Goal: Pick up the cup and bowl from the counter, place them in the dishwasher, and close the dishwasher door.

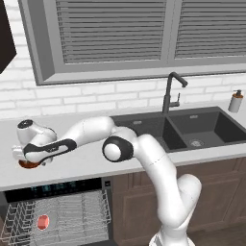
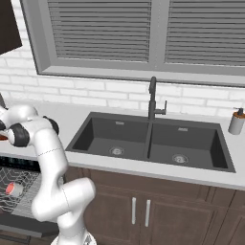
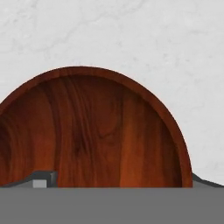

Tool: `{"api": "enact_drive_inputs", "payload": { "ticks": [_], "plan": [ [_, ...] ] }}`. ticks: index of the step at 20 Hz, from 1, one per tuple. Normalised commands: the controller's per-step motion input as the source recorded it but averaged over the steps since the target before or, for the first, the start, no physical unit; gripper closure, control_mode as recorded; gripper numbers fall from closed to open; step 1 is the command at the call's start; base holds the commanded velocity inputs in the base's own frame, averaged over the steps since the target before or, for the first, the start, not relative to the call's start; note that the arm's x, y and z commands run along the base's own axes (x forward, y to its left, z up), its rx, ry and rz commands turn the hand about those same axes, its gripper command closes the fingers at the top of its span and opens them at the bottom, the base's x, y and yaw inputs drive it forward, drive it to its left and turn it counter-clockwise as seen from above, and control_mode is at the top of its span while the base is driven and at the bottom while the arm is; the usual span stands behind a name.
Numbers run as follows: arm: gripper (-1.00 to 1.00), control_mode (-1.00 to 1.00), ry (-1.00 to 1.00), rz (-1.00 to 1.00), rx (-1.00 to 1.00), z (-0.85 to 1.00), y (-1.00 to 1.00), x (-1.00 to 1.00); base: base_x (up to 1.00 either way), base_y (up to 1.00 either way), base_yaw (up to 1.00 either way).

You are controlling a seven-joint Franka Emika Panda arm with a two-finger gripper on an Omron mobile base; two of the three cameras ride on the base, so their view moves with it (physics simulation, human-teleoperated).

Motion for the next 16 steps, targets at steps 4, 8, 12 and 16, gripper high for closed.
{"api": "enact_drive_inputs", "payload": {
  "ticks": [4, 8, 12, 16],
  "plan": [
    [1.00, -1.00, 0.00, 0.00, 0.00, -0.24, 0.12, 0.00, 0.00, 0.00, 0.00],
    [1.00, -1.00, 0.06, 0.00, 0.00, -0.12, 0.05, 0.00, 0.00, 0.00, 0.00],
    [1.00, -1.00, 0.04, 0.00, 0.00, -0.01, 0.00, 0.00, 0.00, 0.00, 0.00],
    [1.00, -1.00, 0.01, 0.00, 0.00, -0.02, -0.13, -0.24, 0.00, 0.00, 0.00]
  ]
}}
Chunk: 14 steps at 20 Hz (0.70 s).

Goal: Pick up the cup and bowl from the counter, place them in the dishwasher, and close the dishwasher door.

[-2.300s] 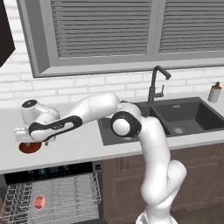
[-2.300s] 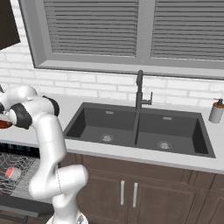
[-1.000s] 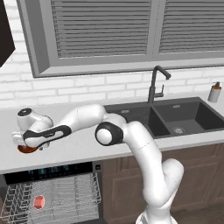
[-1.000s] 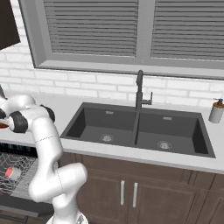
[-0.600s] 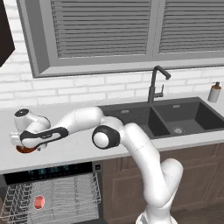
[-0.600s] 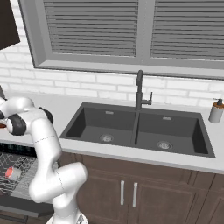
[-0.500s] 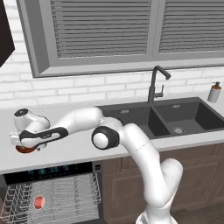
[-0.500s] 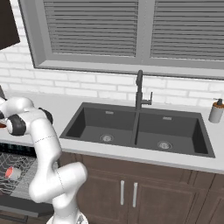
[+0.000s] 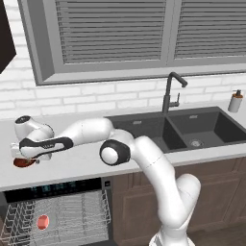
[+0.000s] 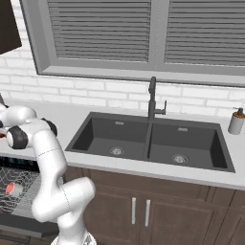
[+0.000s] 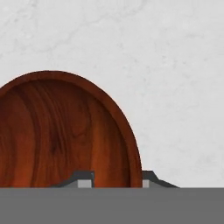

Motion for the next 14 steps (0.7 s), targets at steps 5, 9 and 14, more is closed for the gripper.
{"api": "enact_drive_inputs", "payload": {
  "ticks": [5, 9, 14],
  "plan": [
    [1.00, -1.00, 0.00, 0.00, 0.00, 0.00, -0.25, -0.52, 0.00, 0.00, 0.00],
    [1.00, -1.00, 0.00, 0.00, 0.01, 0.00, -0.53, -1.00, 0.00, 0.00, 0.00],
    [1.00, -1.00, -0.02, 0.00, 0.04, 0.00, -0.56, -1.00, 0.00, 0.00, 0.00]
  ]
}}
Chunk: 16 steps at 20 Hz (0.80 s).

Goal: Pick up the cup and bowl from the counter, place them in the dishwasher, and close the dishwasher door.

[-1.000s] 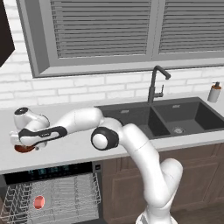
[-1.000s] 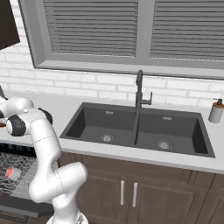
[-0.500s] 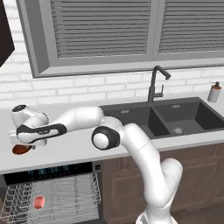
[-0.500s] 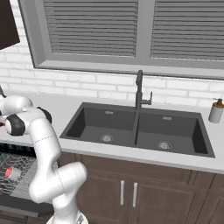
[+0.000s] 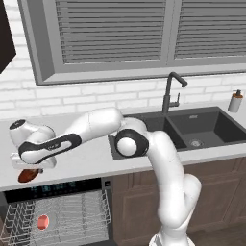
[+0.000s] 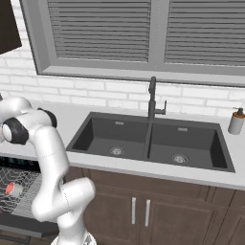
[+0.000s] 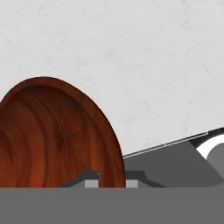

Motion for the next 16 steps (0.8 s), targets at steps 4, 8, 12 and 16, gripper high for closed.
{"api": "enact_drive_inputs", "payload": {
  "ticks": [4, 8, 12, 16],
  "plan": [
    [1.00, -1.00, -0.06, 0.00, 0.05, 0.00, -0.48, -1.00, 0.00, 0.00, 0.00],
    [1.00, -1.00, -0.09, 0.00, 0.05, 0.00, -0.54, -1.00, 0.00, 0.00, 0.00],
    [1.00, -1.00, -0.09, 0.00, 0.02, -0.01, -0.59, -0.77, 0.00, 0.00, 0.00],
    [1.00, -1.00, -0.07, 0.00, 0.00, -0.14, -0.52, -0.20, 0.00, 0.00, 0.00]
  ]
}}
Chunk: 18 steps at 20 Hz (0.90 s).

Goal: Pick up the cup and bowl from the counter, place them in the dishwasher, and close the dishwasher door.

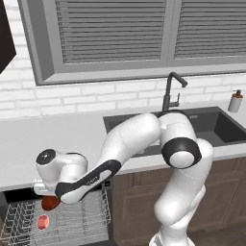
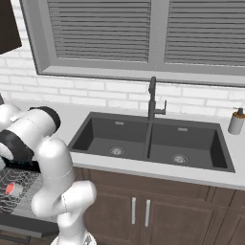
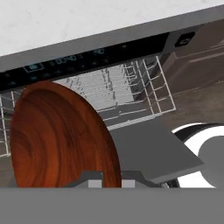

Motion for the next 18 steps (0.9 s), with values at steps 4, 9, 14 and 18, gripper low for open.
{"api": "enact_drive_inputs", "payload": {
  "ticks": [4, 9, 14, 18],
  "plan": [
    [1.00, -1.00, -0.03, 0.00, 0.00, -0.20, -0.33, -0.03, 0.00, 0.00, 0.00],
    [1.00, -1.00, 0.00, 0.00, 0.00, -0.44, -0.21, -0.01, 0.00, 0.00, 0.00],
    [1.00, -1.00, 0.00, 0.00, 0.00, -0.49, -0.14, 0.00, 0.00, 0.00, 0.00],
    [1.00, -1.00, -0.01, 0.03, 0.00, -0.41, -0.01, 0.00, 0.00, 0.00, 0.00]
  ]
}}
